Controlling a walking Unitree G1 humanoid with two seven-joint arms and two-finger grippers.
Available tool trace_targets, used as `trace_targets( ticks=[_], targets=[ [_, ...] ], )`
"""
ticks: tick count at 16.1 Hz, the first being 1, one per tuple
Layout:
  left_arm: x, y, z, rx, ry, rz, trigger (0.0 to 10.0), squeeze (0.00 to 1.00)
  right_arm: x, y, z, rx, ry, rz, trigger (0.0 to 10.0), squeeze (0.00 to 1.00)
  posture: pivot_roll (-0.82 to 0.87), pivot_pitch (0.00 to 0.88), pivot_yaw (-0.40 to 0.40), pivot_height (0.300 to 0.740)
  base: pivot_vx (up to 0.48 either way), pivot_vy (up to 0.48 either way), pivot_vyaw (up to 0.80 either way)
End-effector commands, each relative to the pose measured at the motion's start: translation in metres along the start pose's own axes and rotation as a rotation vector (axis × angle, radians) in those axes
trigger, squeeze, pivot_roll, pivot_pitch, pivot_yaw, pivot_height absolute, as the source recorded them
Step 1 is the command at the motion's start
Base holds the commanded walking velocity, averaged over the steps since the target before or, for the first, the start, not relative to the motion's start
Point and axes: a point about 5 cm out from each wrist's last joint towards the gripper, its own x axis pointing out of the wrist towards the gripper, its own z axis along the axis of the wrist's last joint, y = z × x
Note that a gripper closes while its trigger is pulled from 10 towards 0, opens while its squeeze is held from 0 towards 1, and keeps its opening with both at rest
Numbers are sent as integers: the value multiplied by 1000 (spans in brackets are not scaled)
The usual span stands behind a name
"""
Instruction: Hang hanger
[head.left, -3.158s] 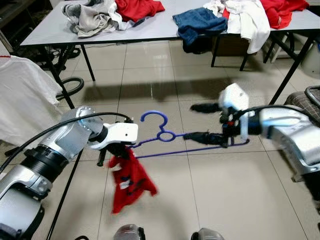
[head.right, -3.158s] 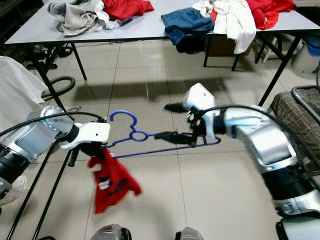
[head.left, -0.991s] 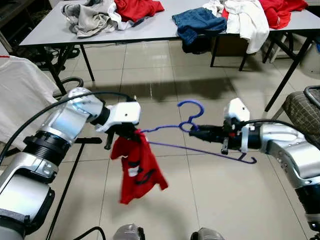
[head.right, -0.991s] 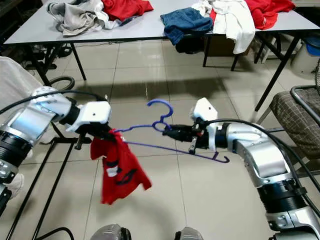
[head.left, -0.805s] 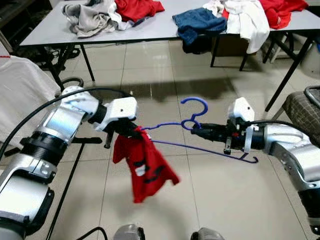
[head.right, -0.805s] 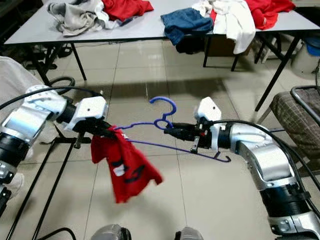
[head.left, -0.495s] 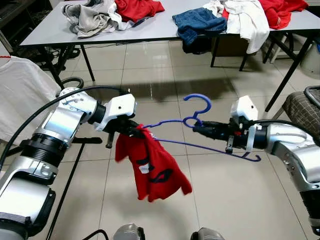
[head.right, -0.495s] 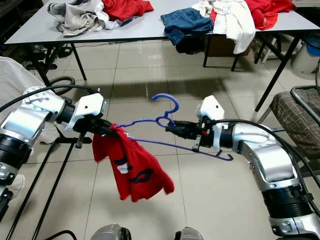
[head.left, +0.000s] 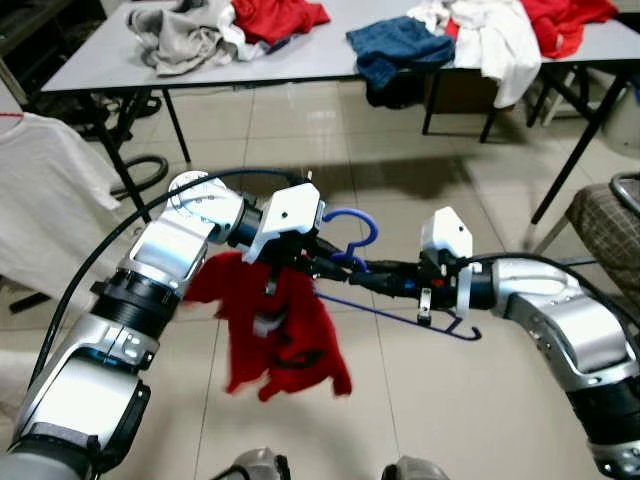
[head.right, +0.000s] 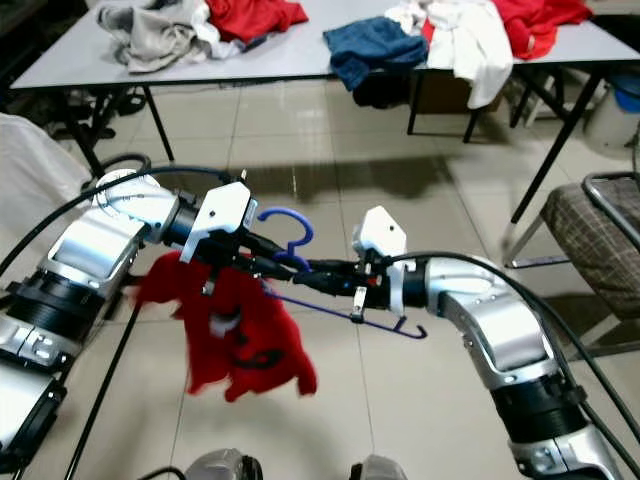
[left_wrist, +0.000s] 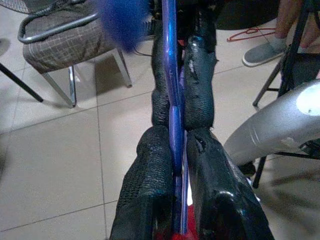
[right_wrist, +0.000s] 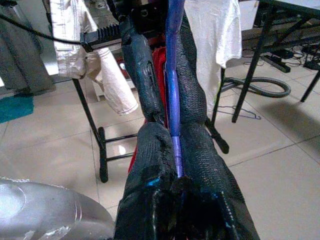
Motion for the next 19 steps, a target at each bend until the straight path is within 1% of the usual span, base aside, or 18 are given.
trace_targets(
  ticks=[1, 4, 6, 7, 8, 9, 10, 12, 13, 15, 16, 17, 18, 19],
  targets=[
    [1, -1, 2, 17, -1, -3, 10000, 0, -5, -5, 10, -29, -19, -37, 0, 0, -129, 0, 73, 740, 0, 0, 0],
    [0, -1, 4, 13, -10, -4, 10000, 0, -2, -5, 10, -32, -11, -26, 0, 0, -129, 0, 73, 740, 0, 0, 0],
    [-6, -1, 4, 0, -19, 3, 10000, 0, -4, -6, 10, -34, -7, -28, 0, 0, -125, 0, 69, 740, 0, 0, 0],
    [-12, 0, 6, -30, -50, -1, 10000, 0, -5, -7, 10, -34, -4, -31, 0, 0, -125, 0, 69, 740, 0, 0, 0],
    [-16, 0, 10, -59, -93, -17, 10000, 800, -6, -8, 9, -33, -2, -37, 0, 0, -123, 0, 67, 740, 0, 0, 0],
    [-20, 1, 13, -76, -135, -15, 10000, 1000, -7, -9, 9, -33, -1, -41, 0, 0, -123, 0, 67, 740, 0, 0, 0],
    [-24, 0, 15, -99, -159, -20, 10000, 1000, -7, -9, 9, -31, -4, -45, 0, 0, -123, 0, 67, 740, 0, 0, 0],
    [-27, 1, 12, -120, -169, -13, 10000, 1000, -7, -9, 9, -31, -7, -48, 0, 0, -120, 0, 66, 740, 0, 0, 0],
    [-29, 0, 7, -137, -152, -7, 10000, 1000, -7, -10, 10, -31, -10, -49, 0, 0, -120, 0, 66, 740, 0, 0, 0],
    [-37, 3, -2, -122, -97, 54, 10000, 1000, -10, -11, 12, -32, -18, -45, 0, 0, -120, 0, 66, 740, 0, 0, 0],
    [-39, 4, -3, -112, -88, 70, 10000, 1000, -11, -11, 12, -32, -18, -43, 0, 0, -120, 0, 66, 740, 0, 0, 0],
    [-49, 5, -11, -96, -30, 94, 10000, 0, -15, -9, 13, -30, -22, -22, 0, 0, -120, 0, 66, 740, 0, 0, 0],
    [-52, 4, -15, -107, -6, 87, 10000, 0, -17, -8, 14, -28, -22, -2, 0, 0, -119, 0, 65, 740, 0, 0, 0],
    [-51, 3, -19, -104, 11, 76, 10000, 0, -18, -6, 14, -28, -21, 16, 0, 0, -119, 0, 65, 740, 0, 0, 0]
  ],
)
